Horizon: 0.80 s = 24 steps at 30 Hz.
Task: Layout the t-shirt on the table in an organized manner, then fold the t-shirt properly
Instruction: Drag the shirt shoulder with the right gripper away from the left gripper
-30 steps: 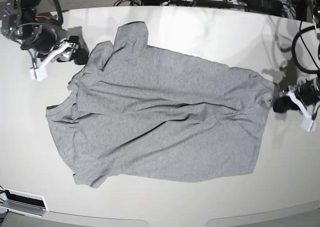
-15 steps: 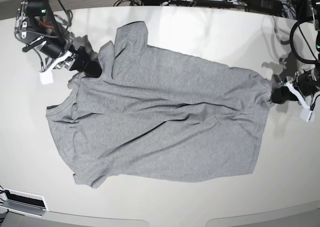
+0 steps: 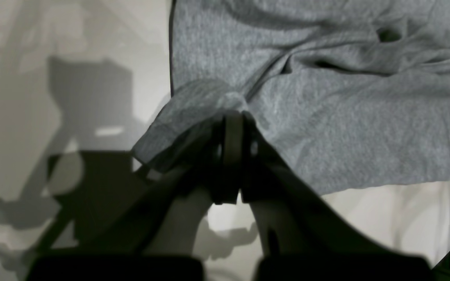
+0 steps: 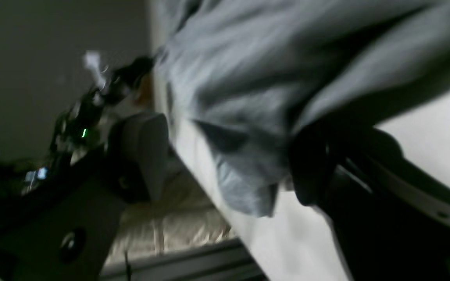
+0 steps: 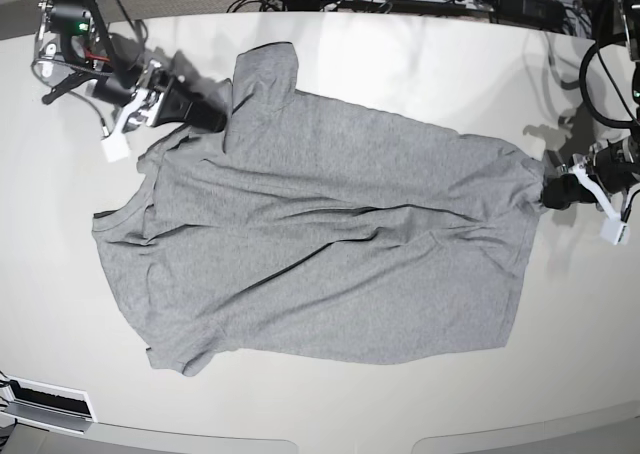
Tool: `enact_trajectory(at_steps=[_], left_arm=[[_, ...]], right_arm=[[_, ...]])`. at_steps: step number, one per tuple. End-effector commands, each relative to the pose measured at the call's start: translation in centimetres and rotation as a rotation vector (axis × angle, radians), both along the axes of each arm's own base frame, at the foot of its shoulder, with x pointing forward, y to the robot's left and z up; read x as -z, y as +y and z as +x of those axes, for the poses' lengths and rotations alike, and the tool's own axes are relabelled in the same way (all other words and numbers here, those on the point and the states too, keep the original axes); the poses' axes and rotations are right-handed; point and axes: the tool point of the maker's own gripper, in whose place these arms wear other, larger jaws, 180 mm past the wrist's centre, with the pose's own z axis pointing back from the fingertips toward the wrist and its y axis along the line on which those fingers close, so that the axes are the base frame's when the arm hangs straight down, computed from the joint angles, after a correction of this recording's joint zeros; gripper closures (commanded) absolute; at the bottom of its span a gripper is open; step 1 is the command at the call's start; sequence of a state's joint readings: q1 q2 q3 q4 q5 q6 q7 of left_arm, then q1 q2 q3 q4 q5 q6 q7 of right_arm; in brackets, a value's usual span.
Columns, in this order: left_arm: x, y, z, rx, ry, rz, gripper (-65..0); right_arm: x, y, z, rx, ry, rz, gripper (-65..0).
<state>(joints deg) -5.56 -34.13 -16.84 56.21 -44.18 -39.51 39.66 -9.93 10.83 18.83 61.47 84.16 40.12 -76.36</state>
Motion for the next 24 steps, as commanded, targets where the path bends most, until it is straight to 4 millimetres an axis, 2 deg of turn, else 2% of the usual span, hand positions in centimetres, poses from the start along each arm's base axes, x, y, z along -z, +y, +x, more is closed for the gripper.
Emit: enact_trajectory(at_steps=[1,3,8,11,16,20,24], left_arm=[[-1.9,0.8,1.3,-0.005,-0.063,0.004,0.0],[-2.1,0.8,1.4,-0.008,-0.073,0.001,0.0],[-2.1,0.8,1.5,-0.01,-0.078,0.0,0.0],[-2.1,0.8,1.5,-0.009,-0.076,0.002,0.0],[-2.2,1.1,1.4,-0.009,-0.075,0.008,0.0],[-2.5,1.6,1.4,-0.01,-0.076,0.019,0.0],[-2.7,1.9,1.4,-0.011,-0.077,0.027,0.0]], right_arm=[[-0.2,0.2,-0.1,-0.021,-0.002,0.002,-45.9],[0.0,0.7,-0.2,-0.042,0.001,-0.004,-36.1],[0.4,0.4,0.6,-0.101,-0.013,-0.085,-1.9],[-0.7,-0.2,1.3,-0.126,-0.066,-0.121,0.0],[-3.5,-1.6,1.1,-0.221,-0.185,-0.239,0.0],[-5.5,-2.7,-0.1,-0.296,-0.269,-0.356,0.0],[-5.7,-4.1,-1.6,-0.382,-0.285,-0.502,0.0]])
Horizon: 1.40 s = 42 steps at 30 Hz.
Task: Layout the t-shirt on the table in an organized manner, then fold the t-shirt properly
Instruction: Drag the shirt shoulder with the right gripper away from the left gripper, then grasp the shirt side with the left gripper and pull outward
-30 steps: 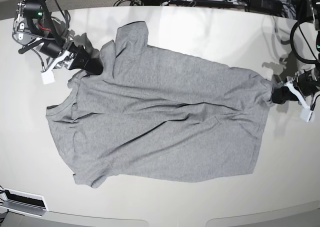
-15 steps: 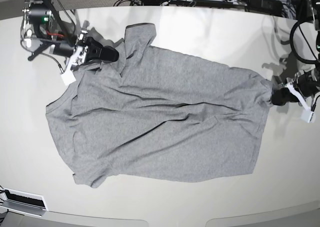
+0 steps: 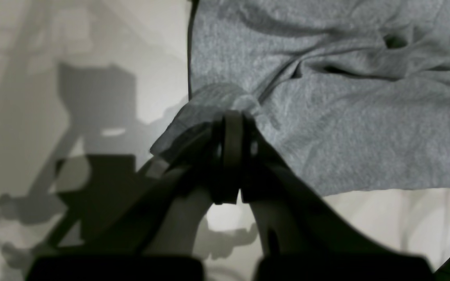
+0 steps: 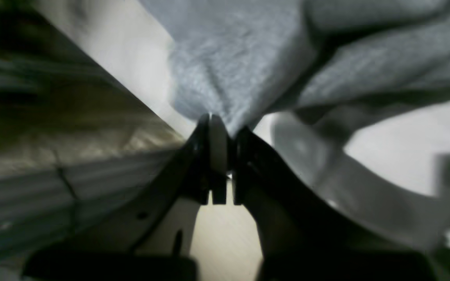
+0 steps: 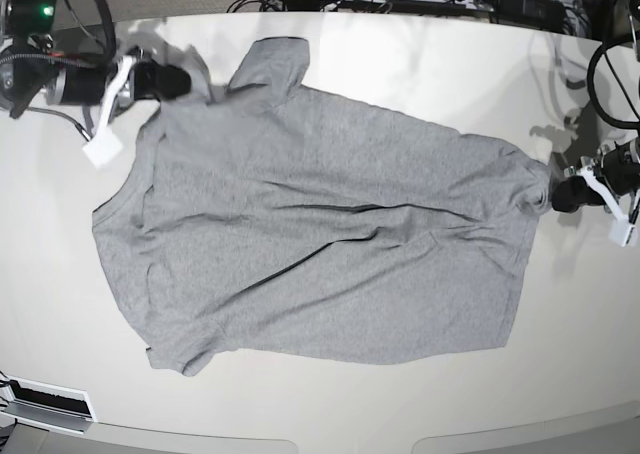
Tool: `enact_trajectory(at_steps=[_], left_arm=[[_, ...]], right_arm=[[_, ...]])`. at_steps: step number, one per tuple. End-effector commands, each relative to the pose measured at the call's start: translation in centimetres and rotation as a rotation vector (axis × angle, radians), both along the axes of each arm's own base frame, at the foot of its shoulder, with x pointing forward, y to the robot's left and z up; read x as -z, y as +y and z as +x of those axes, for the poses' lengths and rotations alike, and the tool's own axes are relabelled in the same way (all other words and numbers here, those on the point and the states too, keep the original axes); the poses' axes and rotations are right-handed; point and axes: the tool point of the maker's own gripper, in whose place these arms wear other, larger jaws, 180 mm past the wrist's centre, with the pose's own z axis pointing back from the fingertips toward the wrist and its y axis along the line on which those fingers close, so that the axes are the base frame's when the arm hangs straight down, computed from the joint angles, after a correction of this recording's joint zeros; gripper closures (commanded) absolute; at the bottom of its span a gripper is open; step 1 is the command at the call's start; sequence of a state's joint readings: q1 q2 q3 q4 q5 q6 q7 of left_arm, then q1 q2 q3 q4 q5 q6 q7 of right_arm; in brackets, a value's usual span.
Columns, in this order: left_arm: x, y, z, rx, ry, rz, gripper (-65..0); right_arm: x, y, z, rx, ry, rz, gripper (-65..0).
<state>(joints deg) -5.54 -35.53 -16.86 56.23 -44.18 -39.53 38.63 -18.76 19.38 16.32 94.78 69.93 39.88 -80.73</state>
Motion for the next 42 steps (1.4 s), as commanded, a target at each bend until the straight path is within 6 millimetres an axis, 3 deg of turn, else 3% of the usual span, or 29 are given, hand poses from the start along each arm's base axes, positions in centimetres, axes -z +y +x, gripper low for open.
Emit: enact_trajectory(at_steps=[1,4,8,13,19,23,27,29,33,37,42], left_arm=[[-2.0,1.0,1.2,-0.003,-0.06,0.009,0.0],[-2.2,1.3,1.2,-0.005,-0.06,0.016,0.0],[-2.5,1.7,1.2,-0.007,-0.064,0.021,0.0],[-2.6,1.8,1.3,-0.009,-0.066,0.021,0.0],[-2.3,1.6,0.8,-0.002,-0.034,0.01,0.0],[-1.3,1.1,-0.8,0.007,0.049,-0.032,0.0],[-1.8,2.6,-2.5,-0.097,0.04,-0.121,0.0],[-2.2,4.2,-3.8,-0.155,0.043,-0.142,-7.4],[-1.7,6.0,-7.0,-0.229,0.075,-0.16,-32.8],[-0.2,5.7,-8.8,-0.262,0.088,-0.171,-34.7],[1.8,3.4,-8.8,-0.251,0.094,-0.186,-34.7]], right_arm=[[-0.9,-0.3,0.6,-0.007,-0.043,-0.016,0.0],[0.7,-1.6,-0.8,-0.03,0.001,-0.131,0.0],[2.5,-5.8,-1.7,-0.062,0.049,-0.355,0.0],[1.6,-9.0,0.7,0.066,-0.016,-0.432,0.0],[1.1,-7.6,1.1,0.053,-0.053,-0.353,0.0],[0.9,-7.2,1.1,0.039,-0.069,-0.336,0.0],[0.9,-7.2,1.2,0.033,-0.073,-0.337,0.0],[0.9,-7.2,1.1,0.033,-0.073,-0.337,0.0],[0.8,-7.2,1.2,0.034,-0.075,-0.335,0.0],[0.6,-7.0,1.5,0.043,-0.088,-0.318,0.0],[0.3,-6.4,1.6,0.049,-0.096,-0.281,0.0]])
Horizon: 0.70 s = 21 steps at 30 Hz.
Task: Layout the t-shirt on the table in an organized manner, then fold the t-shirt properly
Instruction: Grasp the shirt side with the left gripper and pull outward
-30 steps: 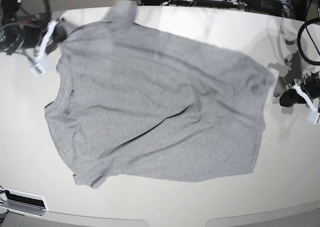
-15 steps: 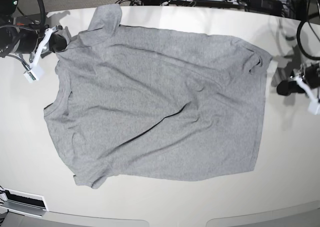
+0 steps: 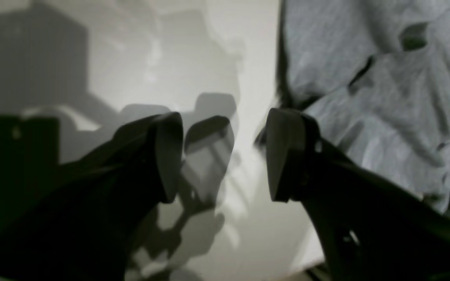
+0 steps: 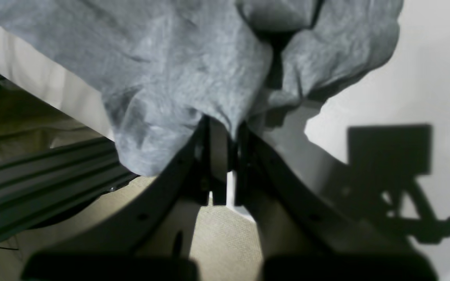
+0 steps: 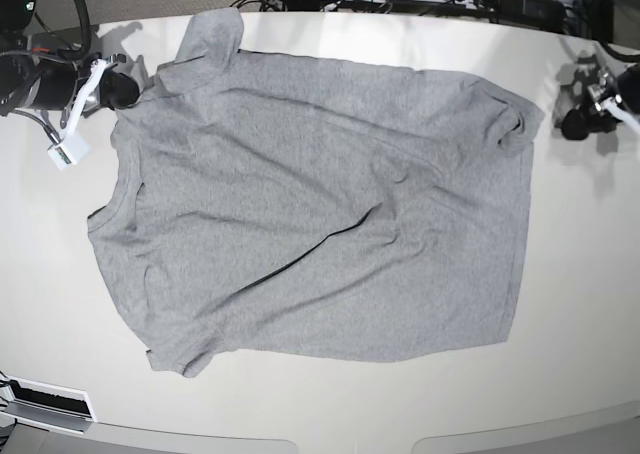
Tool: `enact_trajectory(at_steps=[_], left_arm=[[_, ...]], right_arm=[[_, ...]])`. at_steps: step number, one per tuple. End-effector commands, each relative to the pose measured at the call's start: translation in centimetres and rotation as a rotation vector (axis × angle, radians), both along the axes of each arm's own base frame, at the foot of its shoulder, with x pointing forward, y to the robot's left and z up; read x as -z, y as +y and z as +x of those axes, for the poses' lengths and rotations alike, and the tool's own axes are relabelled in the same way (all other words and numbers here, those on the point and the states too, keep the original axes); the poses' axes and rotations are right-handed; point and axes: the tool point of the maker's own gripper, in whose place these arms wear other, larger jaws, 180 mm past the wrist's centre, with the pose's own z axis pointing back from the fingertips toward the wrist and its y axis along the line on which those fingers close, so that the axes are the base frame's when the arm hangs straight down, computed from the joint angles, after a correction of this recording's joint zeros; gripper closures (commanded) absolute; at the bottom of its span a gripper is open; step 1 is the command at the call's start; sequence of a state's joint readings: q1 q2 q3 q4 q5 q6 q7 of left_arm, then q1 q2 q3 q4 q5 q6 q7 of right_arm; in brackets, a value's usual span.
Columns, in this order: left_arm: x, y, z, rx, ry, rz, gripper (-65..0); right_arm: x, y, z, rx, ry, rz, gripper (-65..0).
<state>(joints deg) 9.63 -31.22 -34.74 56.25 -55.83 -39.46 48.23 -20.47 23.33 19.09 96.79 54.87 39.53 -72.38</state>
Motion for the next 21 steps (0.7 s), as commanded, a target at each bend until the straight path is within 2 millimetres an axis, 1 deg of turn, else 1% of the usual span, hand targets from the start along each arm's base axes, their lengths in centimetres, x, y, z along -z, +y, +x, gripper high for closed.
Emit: enact_trajectory(at_steps=[1,4,7,9,13,15,16,17,19,21], left_arm=[[-0.5,0.0,0.6,0.02,-0.027,0.022,-34.7],[1.7,-2.4,0.2,0.083,0.001,0.052,-34.7],[3.3,-4.9,-0.3,0.156,0.037,0.049,-34.7],[4.2,-6.5,-1.1,0.209,0.076,0.033,-34.7],[5.5,-9.2,-3.0,0.306,0.173,-0.018,-34.7],[5.5,-9.9,-3.2,0.317,0.184,-0.044,-33.1],[5.4,-9.9,-3.1,0.314,0.179,-0.046,-28.7],[5.3,-9.8,-2.9,0.308,0.17,-0.046,-20.7],[5.0,-9.3,-2.5,0.301,0.16,-0.041,0.0],[4.5,-8.5,-2.1,0.296,0.149,-0.026,0.0]], right_arm=[[-0.8,-0.4,0.8,-0.008,-0.038,-0.005,0.0],[-0.8,-0.4,0.7,-0.009,-0.036,-0.006,0.0],[-0.8,-0.4,0.7,-0.009,-0.036,-0.005,0.0],[-0.8,-0.4,0.7,-0.009,-0.036,-0.006,0.0],[-0.8,-0.4,0.7,-0.009,-0.036,-0.006,0.0],[-0.8,-0.4,0.7,-0.009,-0.036,-0.006,0.0],[-0.8,-0.4,0.7,-0.009,-0.037,-0.006,0.0],[-0.8,-0.4,0.7,-0.009,-0.037,-0.006,0.0],[-0.8,-0.3,0.7,-0.009,-0.038,-0.005,0.0],[-0.8,-0.3,0.8,-0.008,-0.04,-0.004,0.0]])
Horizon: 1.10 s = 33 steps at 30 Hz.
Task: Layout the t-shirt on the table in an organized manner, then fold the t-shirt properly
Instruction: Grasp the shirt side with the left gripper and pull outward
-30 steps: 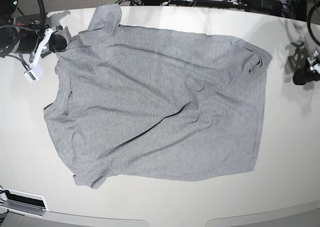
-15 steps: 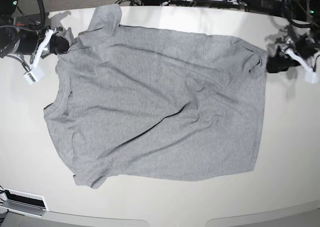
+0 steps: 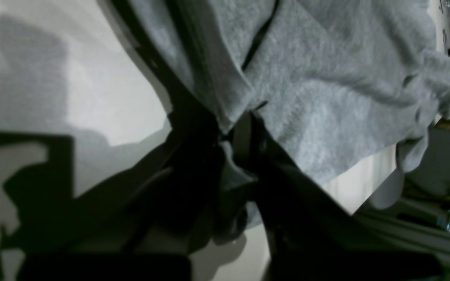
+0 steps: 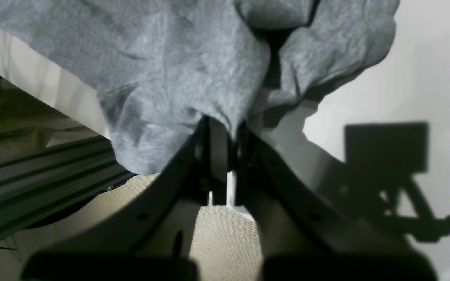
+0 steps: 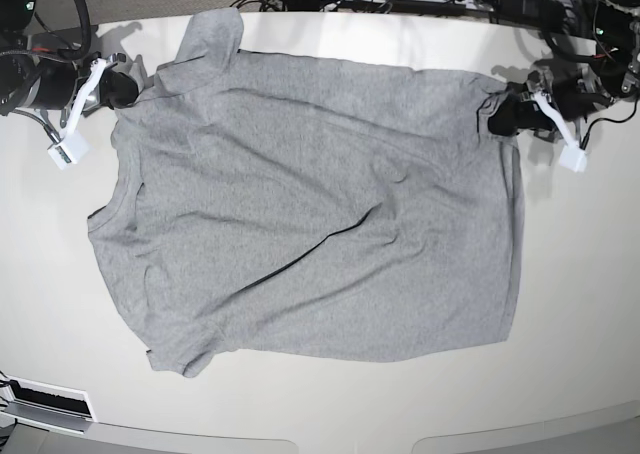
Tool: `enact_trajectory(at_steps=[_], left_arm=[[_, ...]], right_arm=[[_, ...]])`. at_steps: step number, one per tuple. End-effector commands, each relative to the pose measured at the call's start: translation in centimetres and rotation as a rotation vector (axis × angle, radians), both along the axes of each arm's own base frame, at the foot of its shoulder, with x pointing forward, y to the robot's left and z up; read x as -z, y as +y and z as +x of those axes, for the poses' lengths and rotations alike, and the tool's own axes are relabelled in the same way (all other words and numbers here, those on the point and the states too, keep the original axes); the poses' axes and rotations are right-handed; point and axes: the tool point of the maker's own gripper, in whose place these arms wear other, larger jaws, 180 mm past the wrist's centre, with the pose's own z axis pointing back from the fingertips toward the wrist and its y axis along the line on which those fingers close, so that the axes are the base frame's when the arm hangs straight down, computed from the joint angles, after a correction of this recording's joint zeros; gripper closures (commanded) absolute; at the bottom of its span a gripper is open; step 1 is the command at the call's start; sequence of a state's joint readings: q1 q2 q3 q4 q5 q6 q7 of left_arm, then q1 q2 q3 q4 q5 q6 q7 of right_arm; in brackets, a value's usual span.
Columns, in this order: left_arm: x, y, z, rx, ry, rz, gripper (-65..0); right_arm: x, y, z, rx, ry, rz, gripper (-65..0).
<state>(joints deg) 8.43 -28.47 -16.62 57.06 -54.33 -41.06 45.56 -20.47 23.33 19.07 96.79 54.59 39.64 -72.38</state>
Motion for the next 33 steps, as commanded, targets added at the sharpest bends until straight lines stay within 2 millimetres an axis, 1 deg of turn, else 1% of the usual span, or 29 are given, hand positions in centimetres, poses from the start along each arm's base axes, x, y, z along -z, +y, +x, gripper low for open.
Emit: enact_trajectory(at_steps=[1,4,9,12,15,19,23,25,27,30,33], left_arm=[[-0.1,2.0,-0.4,0.02,0.036,0.072,0.0],[-2.1,3.4,0.8,-0.003,-0.003,0.066,0.0],[-6.3,3.7,2.6,-0.008,-0.072,-0.018,0.0],[-7.9,3.6,2.9,0.01,-0.09,-0.04,0.0],[-9.0,3.9,3.0,0.021,-0.101,-0.043,0.0],[-9.6,5.1,3.1,0.023,-0.103,-0.014,0.0],[-9.6,5.9,2.4,0.036,-0.076,0.011,0.0],[-9.4,6.1,1.7,0.039,-0.056,0.016,0.0],[-9.2,6.4,1.1,0.042,-0.04,0.024,0.0],[-9.5,6.6,0.4,0.051,-0.021,0.011,0.0],[-10.1,6.6,-0.6,0.065,0.003,-0.027,0.0]], right_arm=[[-0.9,-0.3,0.8,-0.005,-0.041,0.0,0.0],[-0.9,-0.3,0.8,-0.005,-0.041,0.0,0.0],[-1.3,-0.1,1.1,-0.006,-0.054,0.019,0.0],[-1.6,0.0,1.0,-0.023,-0.054,0.01,0.0],[-2.1,0.2,0.8,-0.058,-0.055,-0.016,0.0],[-3.4,0.7,1.0,-0.101,-0.088,-0.044,0.0],[-4.4,1.1,0.7,-0.149,-0.109,-0.077,0.0],[-4.8,1.3,-0.2,-0.173,-0.105,-0.077,0.0],[-4.9,1.1,-1.2,-0.196,-0.088,-0.097,0.0],[-5.0,0.7,-2.5,-0.226,-0.065,-0.122,0.0],[-5.1,1.0,-3.8,-0.249,-0.048,-0.13,0.0]])
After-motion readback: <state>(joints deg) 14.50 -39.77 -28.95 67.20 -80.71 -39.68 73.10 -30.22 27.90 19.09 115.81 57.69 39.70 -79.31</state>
